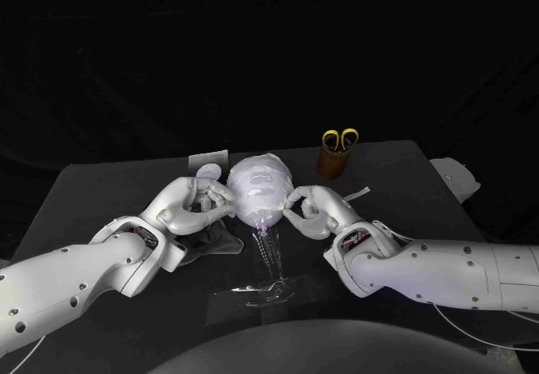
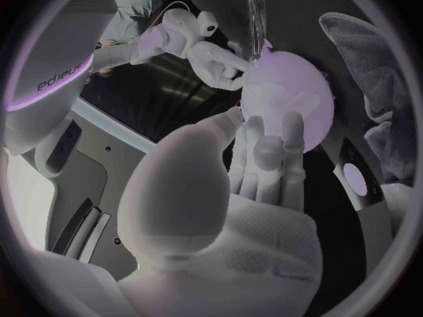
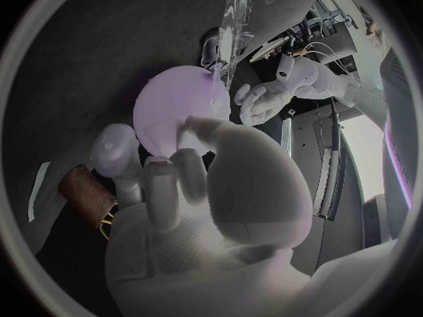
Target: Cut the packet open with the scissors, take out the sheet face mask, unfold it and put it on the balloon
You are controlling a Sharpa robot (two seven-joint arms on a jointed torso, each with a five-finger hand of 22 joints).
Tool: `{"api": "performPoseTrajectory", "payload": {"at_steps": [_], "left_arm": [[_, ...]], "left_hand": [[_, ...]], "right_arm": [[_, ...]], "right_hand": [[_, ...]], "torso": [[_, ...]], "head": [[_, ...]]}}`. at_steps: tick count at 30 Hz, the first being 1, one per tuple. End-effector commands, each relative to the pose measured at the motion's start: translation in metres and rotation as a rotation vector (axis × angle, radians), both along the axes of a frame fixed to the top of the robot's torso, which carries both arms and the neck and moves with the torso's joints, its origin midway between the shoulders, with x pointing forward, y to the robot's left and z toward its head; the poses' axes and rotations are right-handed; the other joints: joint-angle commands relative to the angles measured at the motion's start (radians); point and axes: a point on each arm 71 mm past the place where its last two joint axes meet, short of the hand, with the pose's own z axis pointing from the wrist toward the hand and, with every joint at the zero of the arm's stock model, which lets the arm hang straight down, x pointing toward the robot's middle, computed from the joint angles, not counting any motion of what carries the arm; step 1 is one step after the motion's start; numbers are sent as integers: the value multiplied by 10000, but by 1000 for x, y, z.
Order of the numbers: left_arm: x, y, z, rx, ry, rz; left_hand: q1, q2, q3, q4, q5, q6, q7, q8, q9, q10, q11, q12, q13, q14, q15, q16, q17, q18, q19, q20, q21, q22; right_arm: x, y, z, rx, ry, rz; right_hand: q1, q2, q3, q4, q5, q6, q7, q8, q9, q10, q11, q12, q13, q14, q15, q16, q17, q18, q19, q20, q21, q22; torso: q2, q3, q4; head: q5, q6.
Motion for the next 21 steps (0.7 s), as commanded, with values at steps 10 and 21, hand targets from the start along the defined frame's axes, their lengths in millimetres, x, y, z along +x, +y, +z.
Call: {"api": "performPoseTrajectory", "payload": {"at_steps": [10, 21], "left_arm": [[0, -1, 0, -121, 123, -61], [0, -1, 0, -143, 153, -48]], "left_hand": [[33, 67, 66, -36, -16, 19, 15, 36, -6, -95, 2, 54, 11, -47, 52, 65, -11, 121, 9, 21, 69, 17], [53, 71, 77, -49, -15, 14, 17, 36, -8, -103, 2, 61, 15, -56, 52, 65, -18, 121, 5, 21, 74, 22]], "right_arm": [[-1, 1, 6, 236, -559, -95], [0, 1, 4, 190, -494, -202]], "right_hand": [[-352, -711, -931, -153, 656, -233, 433, -1019, -627, -438, 340, -440, 424, 772, 347, -122, 2033, 206, -277, 275, -427, 1060], [-414, -714, -1215, -163, 564, -45, 415, -1066, -690, -433, 336, -393, 444, 777, 356, -108, 2055, 229, -288, 326, -445, 1064]], "torso": [[-1, -3, 7], [5, -3, 5]], "head": [[-10, 2], [-29, 2]]}}
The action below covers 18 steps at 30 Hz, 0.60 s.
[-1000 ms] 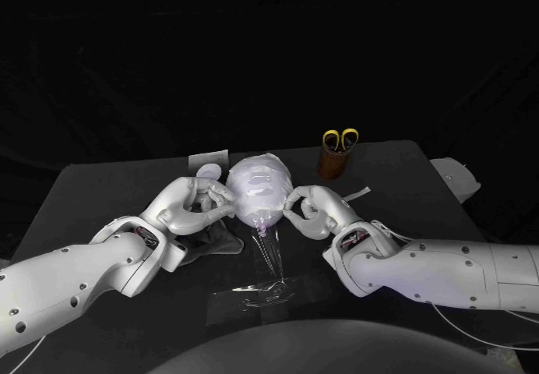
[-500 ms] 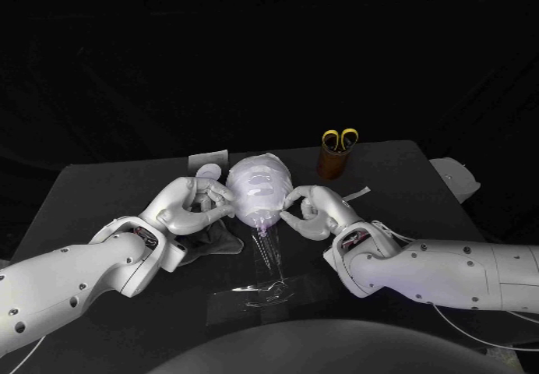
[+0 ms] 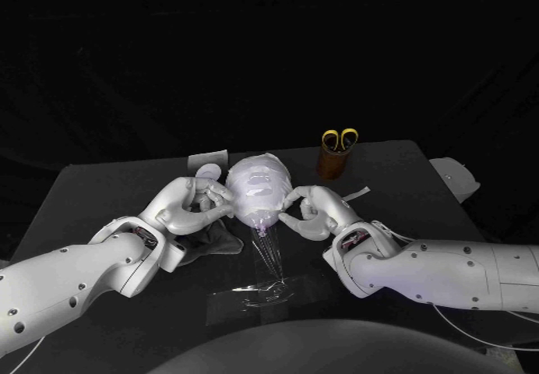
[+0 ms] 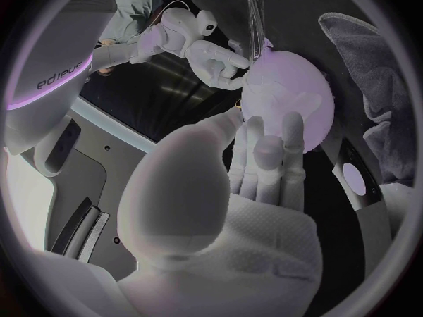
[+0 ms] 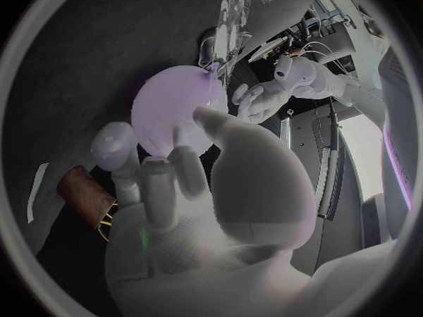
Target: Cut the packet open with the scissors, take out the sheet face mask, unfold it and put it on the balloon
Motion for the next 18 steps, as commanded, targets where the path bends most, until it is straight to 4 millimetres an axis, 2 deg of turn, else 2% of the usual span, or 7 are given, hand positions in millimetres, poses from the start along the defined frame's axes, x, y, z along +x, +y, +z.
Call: {"api": "performPoseTrajectory", "payload": {"at_steps": [1, 5, 8, 11, 18], "left_arm": [[0, -2, 1, -112, 88, -98], [0, -2, 1, -113, 97, -92], [0, -2, 0, -131, 126, -80], [0, -1, 0, -142, 153, -65], [0, -1, 0, -171, 204, -27]], "left_hand": [[53, 71, 47, -19, -15, 14, 18, 36, -8, -67, -35, 62, 17, -20, 16, 65, -14, 112, 6, 21, 39, 8], [53, 71, 47, -19, -15, 14, 18, 36, -8, -67, -35, 62, 17, -20, 16, 65, -14, 112, 6, 21, 39, 8], [67, 81, 59, -25, -16, 14, 22, 38, -10, -75, -33, 70, 20, -25, 16, 68, -14, 112, 1, 21, 44, 13], [67, 81, 59, -25, -16, 14, 22, 38, -10, -75, -33, 70, 20, -25, 16, 68, -14, 112, 1, 21, 44, 13], [67, 81, 59, -25, -16, 14, 22, 38, -10, -75, -33, 70, 20, -25, 16, 68, -14, 112, 1, 21, 44, 13]], "right_arm": [[1, 0, 3, 148, -448, -292], [3, 1, 2, 124, -446, -318], [4, 2, 1, 108, -465, -345], [6, 3, 0, 92, -491, -376], [8, 4, 0, 90, -579, -382]], "right_hand": [[-47, -52, -79, 6, -93, 77, -12, -54, -18, -59, -35, 13, 442, 764, 55, 13, 2055, 72, -14, 65, -24, 1062], [29, 97, -160, -18, -312, 168, -36, -93, -64, -44, -55, 52, 459, 767, 42, 19, 2064, 81, -8, 71, -23, 1067], [202, 352, -167, -87, -704, 294, -69, -128, -114, 35, -84, 170, 538, 803, 20, 52, 2138, 65, 63, 60, 104, 1106], [195, 477, -215, -63, -844, 422, -104, -110, -128, 129, -111, 294, 632, 838, -1, 82, 2210, 43, 141, 47, 242, 1143], [151, 538, -342, -29, -1060, 522, -152, -83, -140, 205, -148, 398, 705, 867, -33, 105, 2266, 28, 203, 22, 338, 1168]], "torso": [[5, 0, 1], [0, 0, 3], [4, -5, 7], [7, -5, 7], [4, 2, 8]], "head": [[-4, 2], [-23, 2], [-35, 2], [-29, 2], [-33, 2]]}}
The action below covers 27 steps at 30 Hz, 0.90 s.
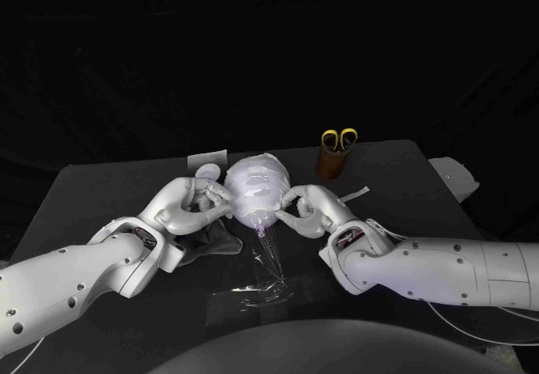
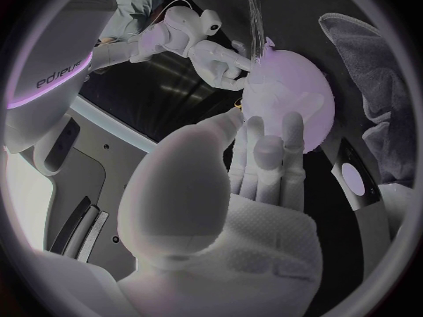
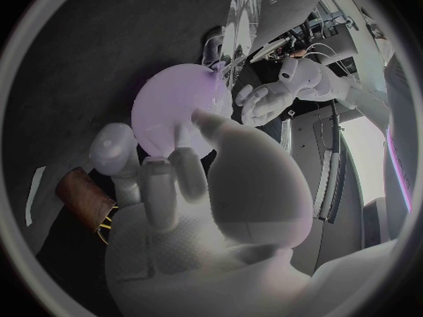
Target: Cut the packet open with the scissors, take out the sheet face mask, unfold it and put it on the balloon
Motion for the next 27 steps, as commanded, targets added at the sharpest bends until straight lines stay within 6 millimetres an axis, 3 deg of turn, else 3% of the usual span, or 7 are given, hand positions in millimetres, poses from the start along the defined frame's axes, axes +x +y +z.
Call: {"api": "performPoseTrajectory", "payload": {"at_steps": [1, 8, 17, 22, 27], "left_arm": [[0, -1, 1, -133, 132, -72], [0, -1, 1, -138, 146, -46], [0, 0, 1, -165, 201, 23], [0, 0, 0, -172, 234, 65], [0, 0, 0, -170, 249, 98]], "left_hand": [[27, 41, 59, -26, -16, 14, 22, 39, -10, -37, 4, 32, 11, -25, 16, 68, -13, 125, 2, 20, 45, 15], [34, 47, 66, -29, -16, 13, 27, 41, -11, -42, 8, 39, 14, -39, 17, 64, -30, 125, -2, 21, 49, 19], [36, 50, 69, -29, -16, 9, 36, 40, -12, -47, 11, 44, 16, -51, 19, 59, -46, 125, -5, 21, 52, 22], [36, 49, 70, -29, -16, 2, 45, 37, -15, -53, 17, 46, 17, -53, 20, 61, -45, 125, -7, 21, 55, 25], [40, 53, 77, -31, -17, -17, 65, 30, -20, -68, 30, 52, 18, -65, 28, 59, -57, 124, -12, 22, 61, 31]], "right_arm": [[1, -1, 4, 175, -546, -318], [3, 0, 4, 181, -643, -287], [4, 2, 5, 199, -876, -140], [3, 3, 7, 234, -1124, 77], [2, 5, 10, 287, -1418, 378]], "right_hand": [[22, 59, -50, -15, -71, 91, -8, 12, -12, 59, -3, 57, 713, 868, -34, 56, 2273, 31, 53, -12, 28, 1177], [209, 297, -27, -94, -254, 228, -83, 82, -10, 200, -71, 248, 865, 908, -91, 89, 2358, 5, 147, -58, 195, 1218], [859, 889, 335, -532, -494, 659, -348, 270, 3, 580, -305, 713, 1264, 1029, -293, 188, 2634, -93, 458, -230, 789, 1364], [952, 1024, 429, -660, -503, 808, -419, 340, 26, 972, -374, 1216, 1741, 1029, -360, 188, 2634, -132, 566, -301, 1009, 1416], [788, 1006, 449, -676, -501, 1086, -550, 428, 59, 1630, -481, 2134, 2635, 1029, -433, 188, 2634, -166, 661, -391, 1208, 1458]], "torso": [[-2, 2, -2], [-4, 1, -4], [-4, 1, 0], [-2, 1, -4], [-4, 2, -7]], "head": [[-2, 2], [-34, 2], [-70, 2], [-74, 2], [-73, 2]]}}
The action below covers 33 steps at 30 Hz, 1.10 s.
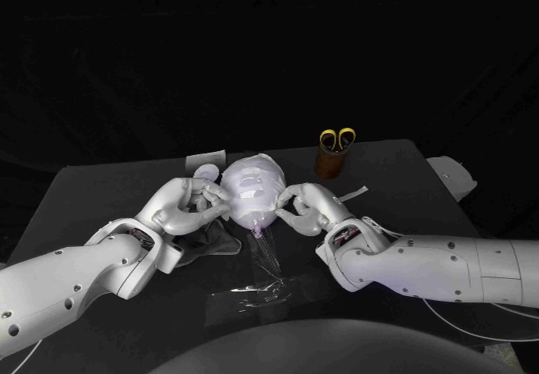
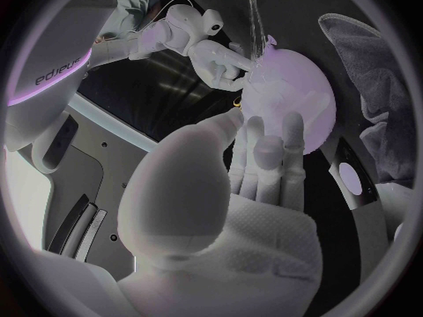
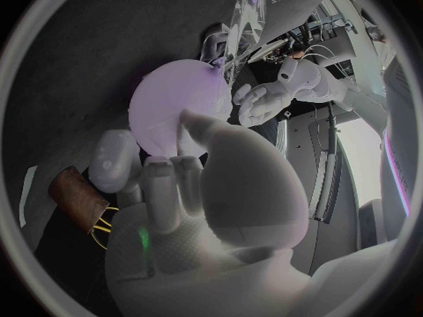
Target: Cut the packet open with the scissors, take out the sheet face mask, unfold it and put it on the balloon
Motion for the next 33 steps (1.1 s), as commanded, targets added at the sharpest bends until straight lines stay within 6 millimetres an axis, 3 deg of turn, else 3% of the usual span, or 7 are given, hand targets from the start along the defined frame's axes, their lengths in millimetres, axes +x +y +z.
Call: {"api": "performPoseTrajectory", "payload": {"at_steps": [1, 13, 33], "left_arm": [[0, -1, 1, -109, 97, -19], [0, 0, 0, -126, 127, 98], [1, 2, 0, -115, 148, 190]], "left_hand": [[41, 53, 48, -2, -16, -28, 76, 29, -10, -68, 29, 52, 9, -65, 28, 59, -15, 137, -12, 22, 61, 10], [45, 74, 63, 3, -16, -50, 105, 23, -17, -93, 52, 61, 11, -76, 44, 63, -18, 136, -19, 25, 71, 19], [46, 86, 70, 6, -16, -58, 116, 22, -19, -104, 61, 66, 12, -87, 53, 61, -31, 135, -22, 27, 76, 24]], "right_arm": [[-2, 2, 9, 312, -1071, 170], [-9, -3, 15, 394, -1326, 559], [-7, -29, 9, -522, -879, 290]], "right_hand": [[-151, 9, -15, -37, -52, 168, -50, 81, 50, 1037, -94, 131, 2630, 1025, -88, 35, 2634, -89, 88, 3, 99, 1459], [-309, 99, 91, -15, -51, 566, -190, 283, 251, 1037, -216, 131, 2630, 1025, -194, 35, 2634, -144, 207, -76, 409, 1528], [-368, 194, 300, -107, -50, 586, -253, 541, 675, 1037, -280, 131, 2630, 1025, -260, 35, 2634, -243, 412, -128, 935, 1656]], "torso": [[0, 1, -1], [-6, 1, -9], [-12, 1, -10]], "head": [[-10, 2], [-30, 2], [-46, 2]]}}
